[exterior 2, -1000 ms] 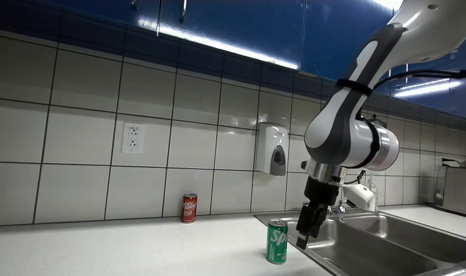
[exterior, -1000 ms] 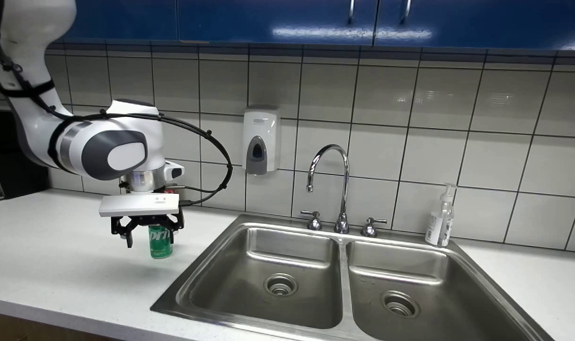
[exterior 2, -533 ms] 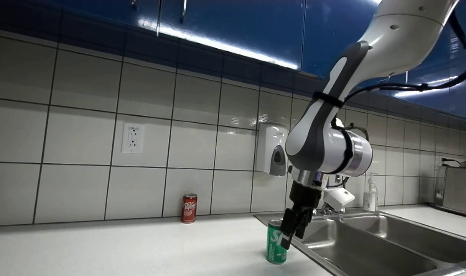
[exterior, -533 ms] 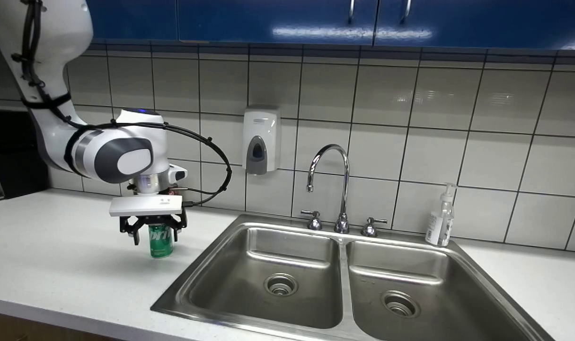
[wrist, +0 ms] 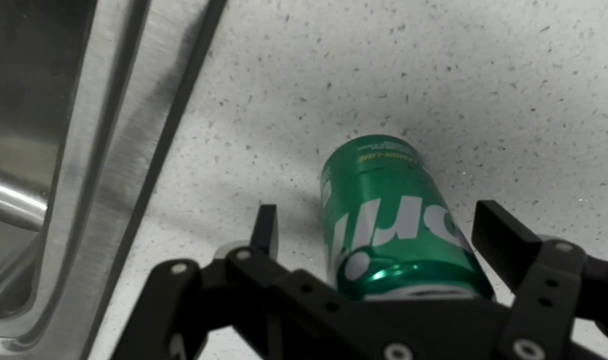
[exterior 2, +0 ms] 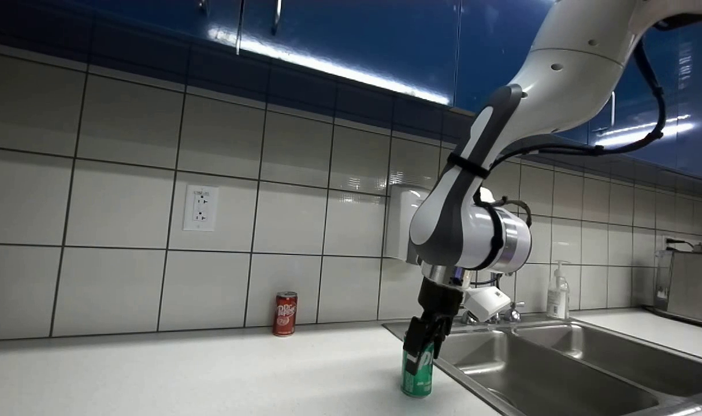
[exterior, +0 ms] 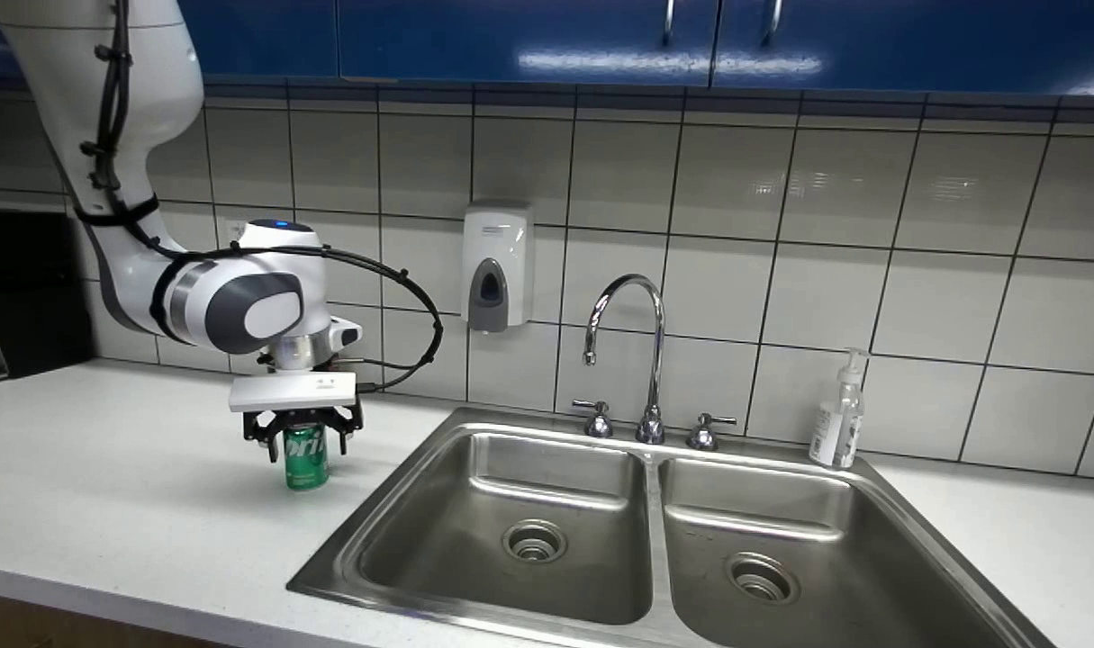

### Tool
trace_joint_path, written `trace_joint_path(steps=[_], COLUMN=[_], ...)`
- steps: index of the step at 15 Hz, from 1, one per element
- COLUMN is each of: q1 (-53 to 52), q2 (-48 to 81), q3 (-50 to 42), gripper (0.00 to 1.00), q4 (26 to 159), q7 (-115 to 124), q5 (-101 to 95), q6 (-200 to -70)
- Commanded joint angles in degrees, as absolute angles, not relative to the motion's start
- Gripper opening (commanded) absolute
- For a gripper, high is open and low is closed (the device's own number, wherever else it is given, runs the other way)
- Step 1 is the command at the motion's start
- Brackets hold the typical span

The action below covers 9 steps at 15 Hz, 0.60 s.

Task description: Put the green can in the sink to the left

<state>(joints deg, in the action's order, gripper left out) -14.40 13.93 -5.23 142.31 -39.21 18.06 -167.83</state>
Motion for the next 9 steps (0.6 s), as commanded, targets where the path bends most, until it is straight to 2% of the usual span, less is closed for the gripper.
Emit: trace_joint_path(steps=[1, 4, 5, 6, 9], q1=[-5.87, -2.22, -1.38, -0.42, 1.43], q2=[16.57, 17.50, 17.64, 17.83, 18.33], q3=[3.13, 6.53, 7.24, 8.03, 9.49], gripper=[1.00, 1.00, 0.75, 0.74, 0.50], q4=[140.12, 139.19, 139.03, 138.81, 138.30], q7=[-36.00, -34.80, -34.38, -34.37, -34.17], q5=[12.87, 9.93, 9.22, 8.77, 7.94], q6=[-169.61, -169.96, -169.99, -169.71, -169.39])
